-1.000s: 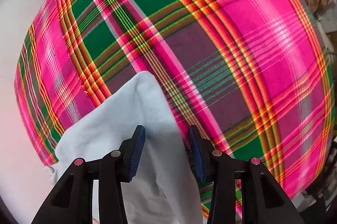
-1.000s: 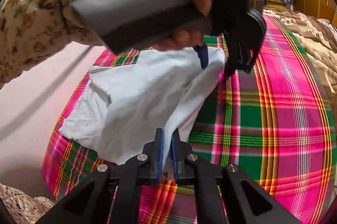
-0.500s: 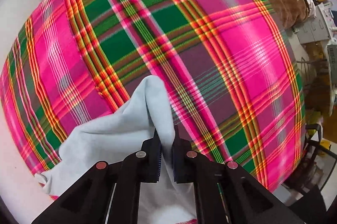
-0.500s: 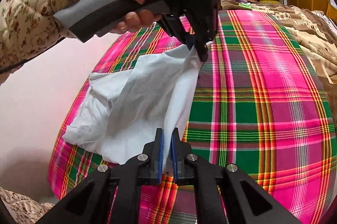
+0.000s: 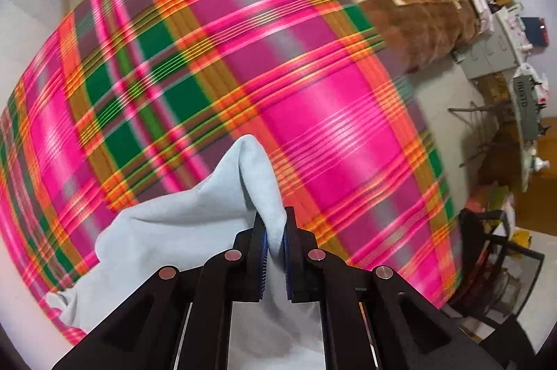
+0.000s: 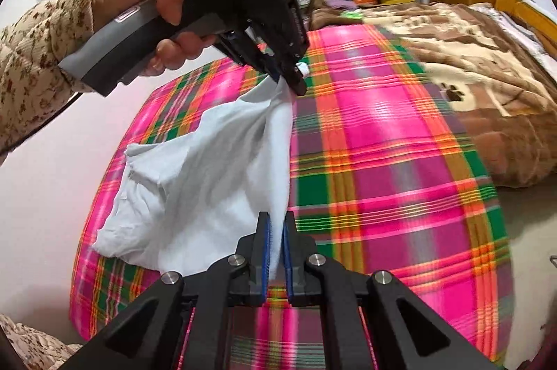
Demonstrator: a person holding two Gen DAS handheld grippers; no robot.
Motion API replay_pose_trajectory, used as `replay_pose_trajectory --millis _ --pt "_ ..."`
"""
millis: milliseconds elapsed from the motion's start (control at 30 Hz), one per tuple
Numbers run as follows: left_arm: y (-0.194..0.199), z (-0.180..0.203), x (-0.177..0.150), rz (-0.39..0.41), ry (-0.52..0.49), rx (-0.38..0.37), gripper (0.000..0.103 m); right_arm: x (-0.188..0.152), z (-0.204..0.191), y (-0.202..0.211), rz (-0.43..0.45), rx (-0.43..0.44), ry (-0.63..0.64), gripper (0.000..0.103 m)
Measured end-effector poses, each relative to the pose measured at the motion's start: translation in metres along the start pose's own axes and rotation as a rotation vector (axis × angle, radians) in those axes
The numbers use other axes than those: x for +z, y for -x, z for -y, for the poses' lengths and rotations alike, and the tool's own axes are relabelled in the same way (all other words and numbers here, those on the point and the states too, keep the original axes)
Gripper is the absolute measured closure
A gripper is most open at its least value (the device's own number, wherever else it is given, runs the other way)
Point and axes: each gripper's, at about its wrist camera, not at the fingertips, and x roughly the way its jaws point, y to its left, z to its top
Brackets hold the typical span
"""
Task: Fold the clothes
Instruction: 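Grasp the shirt edge with both grippers and lift it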
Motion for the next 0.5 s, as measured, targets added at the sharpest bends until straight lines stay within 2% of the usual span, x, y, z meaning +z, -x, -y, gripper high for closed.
replay_pose_trajectory --millis 233,333,500 --pt "0.010 0.061 -0.005 0.060 -0.052 -0.111 0.095 0.012 0.026 0.037 0.044 -0.123 -0.011 0.096" --pt "0.009 0.045 -0.001 0.070 -0.050 -0.132 0.095 0.018 0.018 0.046 0.056 -0.111 0.028 0.096" --pt "0.011 -0.003 -0.016 0.074 0.004 -0.155 0.095 0.018 -0.022 0.037 0.035 -0.037 0.109 0.096"
